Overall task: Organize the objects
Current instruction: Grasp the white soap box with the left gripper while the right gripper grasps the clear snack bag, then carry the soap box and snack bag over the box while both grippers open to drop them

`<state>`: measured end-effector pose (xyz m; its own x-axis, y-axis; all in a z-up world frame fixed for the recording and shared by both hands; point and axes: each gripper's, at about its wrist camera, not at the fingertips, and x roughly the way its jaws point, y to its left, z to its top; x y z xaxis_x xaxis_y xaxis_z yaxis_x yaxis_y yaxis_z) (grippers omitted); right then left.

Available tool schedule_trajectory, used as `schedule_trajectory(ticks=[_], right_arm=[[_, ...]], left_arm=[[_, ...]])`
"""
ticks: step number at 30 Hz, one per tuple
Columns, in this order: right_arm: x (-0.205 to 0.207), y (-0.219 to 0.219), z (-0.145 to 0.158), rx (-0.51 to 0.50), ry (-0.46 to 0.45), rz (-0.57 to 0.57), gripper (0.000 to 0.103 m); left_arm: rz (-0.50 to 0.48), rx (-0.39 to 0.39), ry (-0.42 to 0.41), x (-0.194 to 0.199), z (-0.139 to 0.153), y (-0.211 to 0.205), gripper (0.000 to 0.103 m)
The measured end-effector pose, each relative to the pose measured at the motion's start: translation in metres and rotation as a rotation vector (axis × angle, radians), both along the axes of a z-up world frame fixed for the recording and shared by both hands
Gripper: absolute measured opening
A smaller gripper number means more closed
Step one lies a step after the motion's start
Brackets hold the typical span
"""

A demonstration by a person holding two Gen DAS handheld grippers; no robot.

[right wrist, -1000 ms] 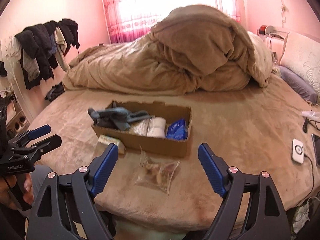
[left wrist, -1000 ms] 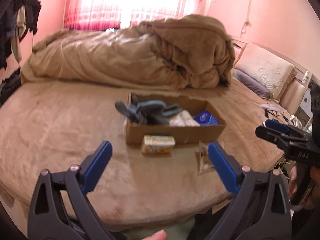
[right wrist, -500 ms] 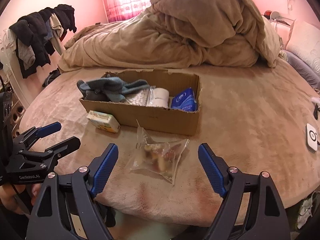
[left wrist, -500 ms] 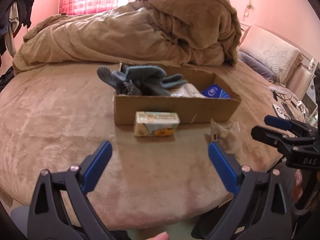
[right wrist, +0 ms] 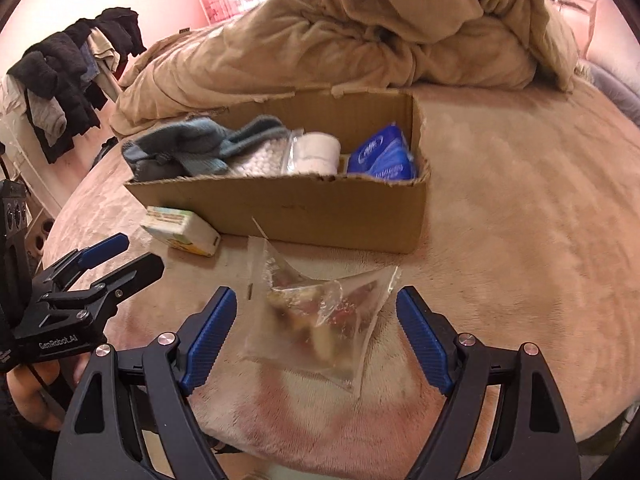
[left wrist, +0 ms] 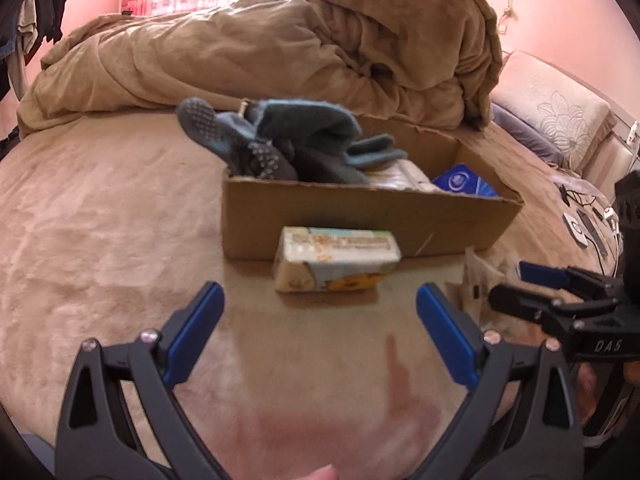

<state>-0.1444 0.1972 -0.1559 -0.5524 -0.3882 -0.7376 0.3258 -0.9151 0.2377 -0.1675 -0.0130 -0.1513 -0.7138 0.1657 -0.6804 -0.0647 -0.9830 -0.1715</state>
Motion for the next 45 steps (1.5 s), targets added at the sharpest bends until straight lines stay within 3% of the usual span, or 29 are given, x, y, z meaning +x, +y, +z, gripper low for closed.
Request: schedule_trajectory(ticks=[6,8,10,13,14,18,33,45], right_arm=[[-0.011,0.002,-0.018,-0.021,-0.038,0.011,0.084],[-0.011,0.003,-0.021,-0.024,-0.027,0.019,0.081],[-0.010,0.004,-0.022,-0.023,-0.015,0.026,0.072],[-0.006,0.004,-0.022,-0.025,0.004,0.037,0.066],[-0.004,0.004,-0.023,-0.021,0.011,0.039,0.065],[0.000,0.003,-0.023,-0.017,0.022,0.043,0.061],[0.026,0.011,-0.001,0.000,0.028,-0.016,0.059],[0.049,0.026,0.065,-0.016,0.144,-0.047,0.059]], left_arm=[[-0.018,-0.036,0.002,-0.022,-0.008,0.014,0.098],[-0.020,-0.046,-0.005,-0.028,-0.013,0.018,0.098],[-0.015,-0.055,-0.011,-0.031,-0.017,0.021,0.097],[-0.001,-0.054,-0.015,-0.030,-0.022,0.019,0.081],[0.004,-0.053,-0.018,-0.030,-0.023,0.018,0.070],[0.008,-0.018,0.000,-0.024,-0.019,0.012,0.069],[-0.020,-0.016,-0.010,0.028,0.027,0.019,0.069],[-0.045,-0.019,0.082,0.055,0.088,0.020,0.069]])
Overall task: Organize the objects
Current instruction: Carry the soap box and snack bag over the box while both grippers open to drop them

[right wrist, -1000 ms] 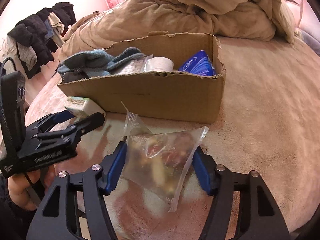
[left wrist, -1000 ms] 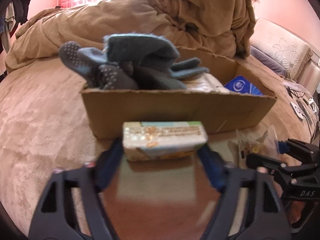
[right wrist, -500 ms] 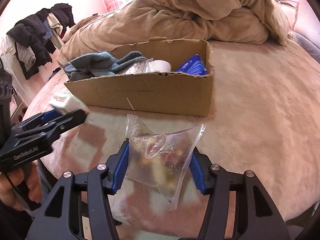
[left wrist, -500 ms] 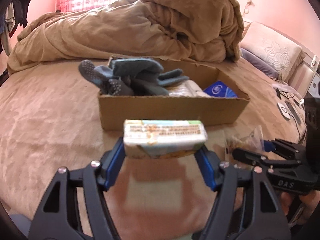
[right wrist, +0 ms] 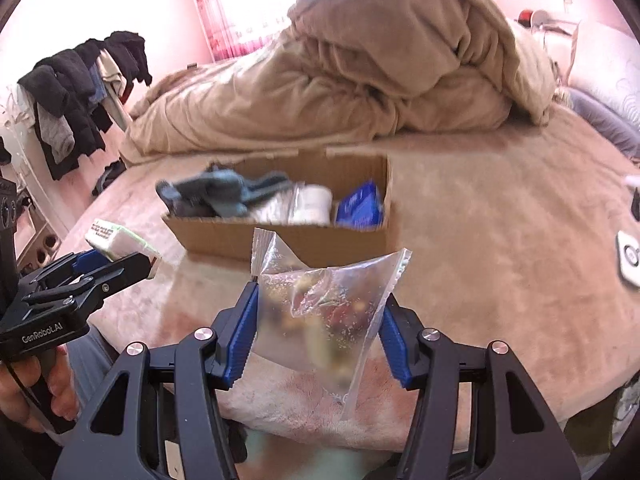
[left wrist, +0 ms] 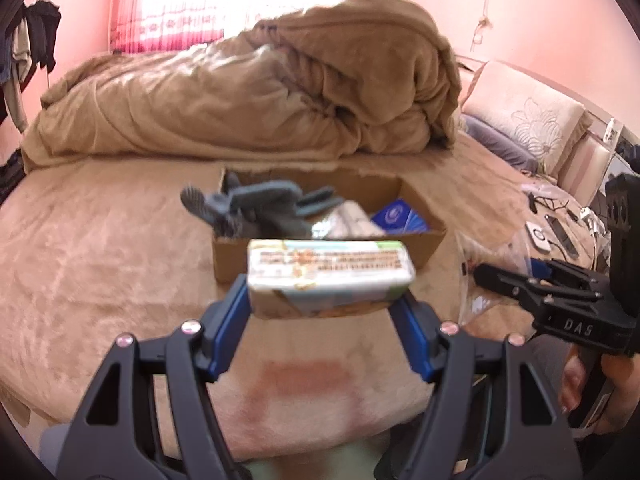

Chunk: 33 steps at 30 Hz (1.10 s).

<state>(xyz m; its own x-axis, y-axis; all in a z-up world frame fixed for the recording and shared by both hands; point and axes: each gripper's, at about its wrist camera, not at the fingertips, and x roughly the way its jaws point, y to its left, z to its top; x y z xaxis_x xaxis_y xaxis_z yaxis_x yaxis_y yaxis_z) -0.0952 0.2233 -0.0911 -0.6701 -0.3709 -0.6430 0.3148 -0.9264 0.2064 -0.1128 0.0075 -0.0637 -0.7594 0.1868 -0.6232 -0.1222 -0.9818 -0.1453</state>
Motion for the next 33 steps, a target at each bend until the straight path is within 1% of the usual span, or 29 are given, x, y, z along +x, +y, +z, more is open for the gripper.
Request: schedule_trajectory(ticks=[5,9,12,15,20,24,28,30,33], right_arm=[[0.003,0.006,0.031,-0.027,0.026,0.006,0.059],[0.000,0.007,0.056,-0.026,0.071,0.005,0.059],[-0.005,0.006,0.074,-0.024,0.109,0.003,0.059],[-0.013,0.004,0.084,-0.018,0.138,0.006,0.059],[-0.038,-0.002,0.085,-0.010,0.143,0.013,0.059],[-0.065,-0.009,0.074,0.015,0.124,0.026,0.059],[-0.088,-0.018,0.065,0.036,0.110,0.039,0.059],[-0.100,-0.023,0.059,0.051,0.103,0.045,0.059],[-0.124,-0.028,0.044,0.048,0.067,0.060,0.059]], left_arm=[[-0.027,-0.005,0.056,0.005,0.033,0.001,0.069],[-0.019,-0.023,0.088,-0.003,0.055,0.001,0.069],[-0.031,-0.010,0.093,-0.014,0.064,0.003,0.069],[-0.042,0.000,0.094,-0.029,0.067,0.003,0.069],[-0.044,0.020,0.080,-0.056,0.058,0.002,0.069],[-0.058,0.036,0.059,-0.083,0.043,0.001,0.069],[-0.074,0.030,0.054,-0.107,0.030,0.006,0.069],[-0.078,0.024,0.037,-0.123,0.020,0.009,0.069],[-0.090,0.030,-0.009,-0.144,0.001,0.013,0.069]])
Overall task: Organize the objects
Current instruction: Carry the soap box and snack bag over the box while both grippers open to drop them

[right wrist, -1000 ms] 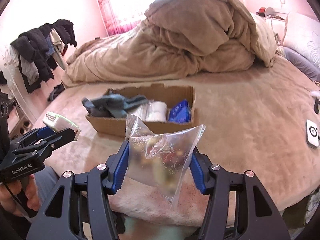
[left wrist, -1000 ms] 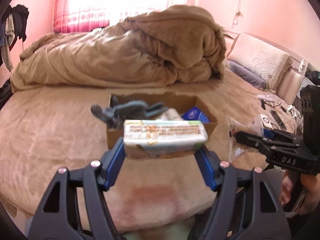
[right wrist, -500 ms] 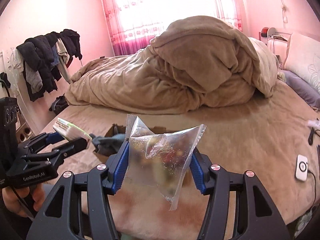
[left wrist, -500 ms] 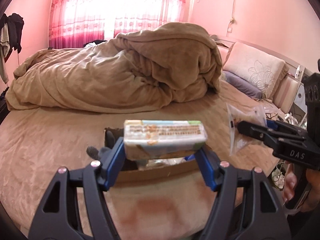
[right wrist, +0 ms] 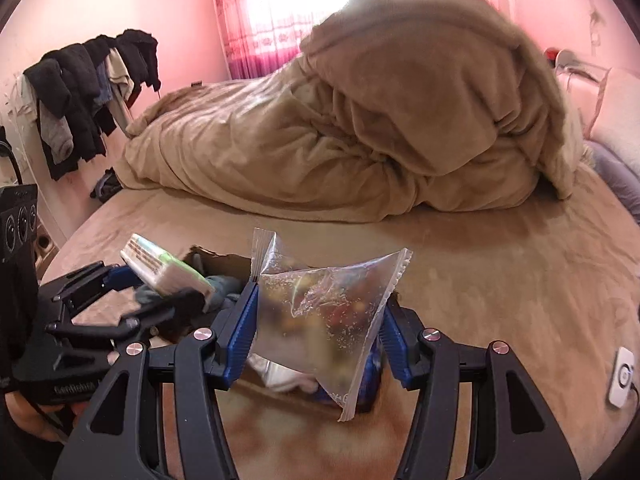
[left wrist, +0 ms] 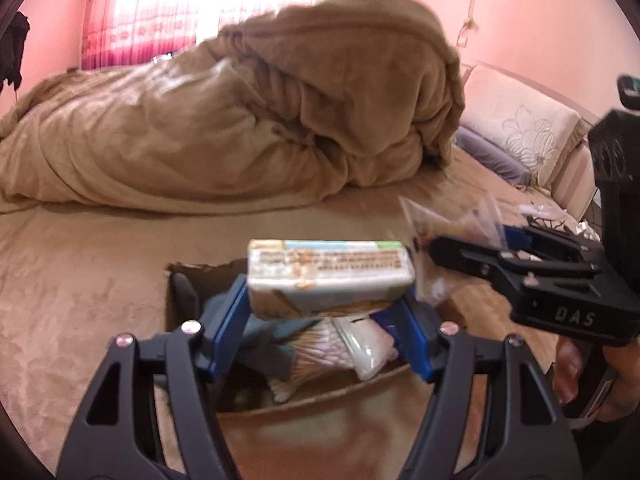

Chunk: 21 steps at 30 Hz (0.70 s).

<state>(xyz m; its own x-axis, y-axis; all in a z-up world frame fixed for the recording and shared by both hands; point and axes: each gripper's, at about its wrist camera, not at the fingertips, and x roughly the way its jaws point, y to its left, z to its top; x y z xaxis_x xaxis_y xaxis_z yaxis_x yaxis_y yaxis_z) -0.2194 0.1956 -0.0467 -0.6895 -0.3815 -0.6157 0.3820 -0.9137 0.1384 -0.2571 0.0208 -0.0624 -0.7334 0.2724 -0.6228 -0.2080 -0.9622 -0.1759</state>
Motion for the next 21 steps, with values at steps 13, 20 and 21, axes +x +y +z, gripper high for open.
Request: schedule_trajectory(ticks=[13,20,21], right_arm=[[-0.065,-0.011,-0.072,-0.028,-0.191,0.035,0.060],[-0.063,-0.010,-0.075,-0.020,-0.168,0.033,0.069],[-0.062,-0.008,-0.074,-0.019,-0.164,0.025,0.069]], left_arm=[[-0.045,-0.013,-0.118,-0.034,-0.063,0.012,0.070],[-0.037,-0.046,-0.107,-0.024,-0.064,0.018,0.078],[-0.034,-0.044,-0.104,-0.021,-0.062,0.017,0.081]])
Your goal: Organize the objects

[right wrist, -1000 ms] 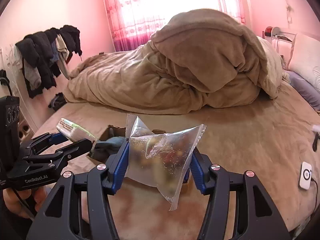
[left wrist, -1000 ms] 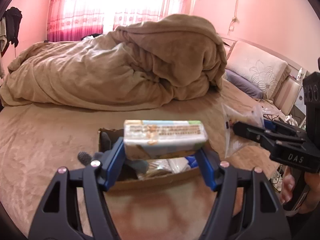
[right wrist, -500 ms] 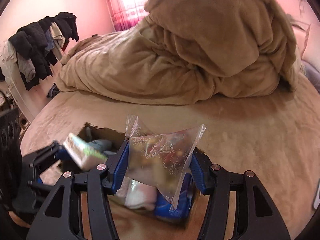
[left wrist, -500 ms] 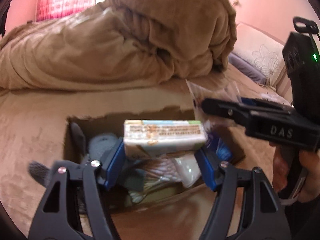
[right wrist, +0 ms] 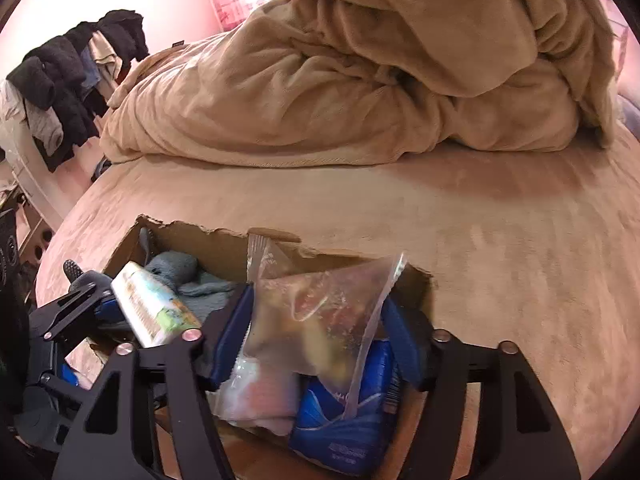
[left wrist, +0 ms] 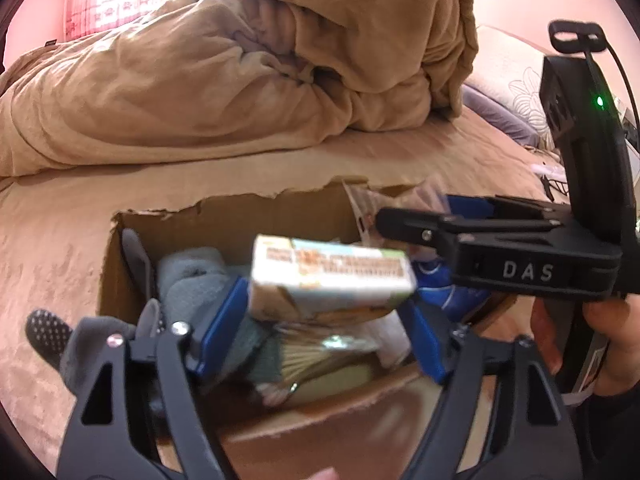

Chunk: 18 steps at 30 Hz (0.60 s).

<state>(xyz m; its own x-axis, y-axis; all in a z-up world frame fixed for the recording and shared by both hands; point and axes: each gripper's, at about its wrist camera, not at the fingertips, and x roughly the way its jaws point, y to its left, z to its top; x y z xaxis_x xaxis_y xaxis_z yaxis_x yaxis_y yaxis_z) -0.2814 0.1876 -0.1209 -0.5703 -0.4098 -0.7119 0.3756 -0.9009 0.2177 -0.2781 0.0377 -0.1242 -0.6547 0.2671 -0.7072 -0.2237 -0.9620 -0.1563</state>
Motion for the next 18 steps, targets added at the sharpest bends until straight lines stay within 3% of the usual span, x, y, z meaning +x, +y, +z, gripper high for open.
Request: schedule_trajectory(ticks=[5,11,18], right_arm=[[0.013,0.009,0.013,-0.006,0.033,-0.025,0.077],[0.040,0.017,0.030,0.007,0.060,-0.063,0.082],[0.082,0.020,0.041,0.051,0.031,-0.089,0.083]], left_arm=[[0.029,0.004,0.012,0.014,0.014,-0.003,0.095],[0.081,-0.017,0.019,0.044,0.032,-0.009,0.096],[0.168,-0.056,0.001,0.086,0.048,-0.021,0.097]])
